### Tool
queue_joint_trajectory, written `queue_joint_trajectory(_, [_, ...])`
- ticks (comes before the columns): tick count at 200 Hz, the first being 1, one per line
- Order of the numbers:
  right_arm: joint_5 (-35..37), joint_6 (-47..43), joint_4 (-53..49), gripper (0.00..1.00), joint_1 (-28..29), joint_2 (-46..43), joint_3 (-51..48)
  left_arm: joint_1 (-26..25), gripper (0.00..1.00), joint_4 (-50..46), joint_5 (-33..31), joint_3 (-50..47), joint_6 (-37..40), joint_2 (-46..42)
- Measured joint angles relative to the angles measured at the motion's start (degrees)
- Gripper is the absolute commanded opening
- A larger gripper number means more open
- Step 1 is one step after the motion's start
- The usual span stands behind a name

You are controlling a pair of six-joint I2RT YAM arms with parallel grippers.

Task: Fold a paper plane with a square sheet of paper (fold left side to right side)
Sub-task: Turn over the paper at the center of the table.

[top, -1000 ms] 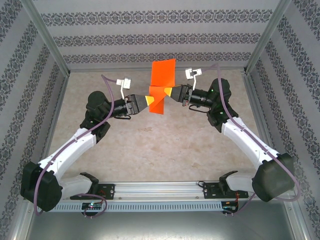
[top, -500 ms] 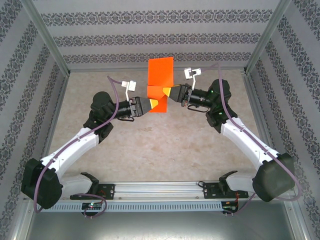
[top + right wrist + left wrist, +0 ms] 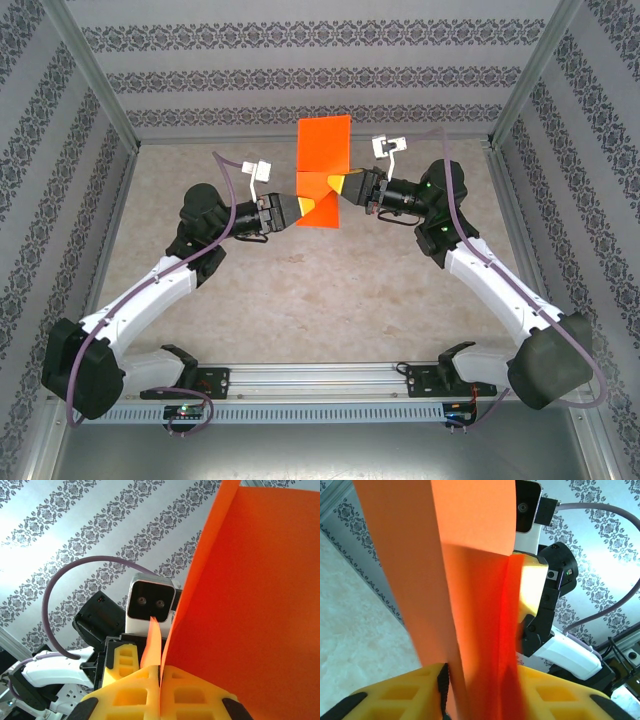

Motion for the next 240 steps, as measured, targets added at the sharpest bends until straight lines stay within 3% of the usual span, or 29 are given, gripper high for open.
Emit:
queue_joint_trajectory(39, [0.11, -0.28, -0.96, 0.19, -0.02, -0.02, -0.83, -0.09, 0.13, -0.09, -0.22, 0.00, 0.28, -0.17])
queue_joint_trajectory(70, [1.38, -2.43, -4.57, 0.35, -0.57, -1.46, -2.25, -0.42, 0.04, -3.08, -1.09, 0.26, 2.64, -0.72])
queue_joint_trajectory(109, [9.09, -10.36, -19.74, 0.59, -5.01, -8.76, -4.66, -2.08, 0.00, -20.90, -8.28, 4.48, 13.92, -2.34])
queue_joint_trajectory(152, [26.82, -21.31, -39.91, 0.81, -6.54, -16.31, -4.74, -9.16, 0.00, -44.30, -26.21, 10.38, 27.63, -1.38])
queue_joint_trajectory(174, [42.01, -25.35, -49.68, 0.93, -7.37, -20.48, -6.64, -17.16, 0.00, -59.25, -45.68, 16.37, 30.80, 3.96])
queue_joint_trajectory(210, [57.09, -28.85, -58.64, 0.98, -10.27, -28.22, -10.10, -26.23, 0.00, -81.88, -71.06, 26.08, 27.43, 18.51])
queue_joint_trajectory(240, [61.81, -30.53, -61.46, 0.98, -11.06, -31.36, -10.69, -28.15, 0.00, -97.20, -82.58, 33.03, 20.09, 31.28])
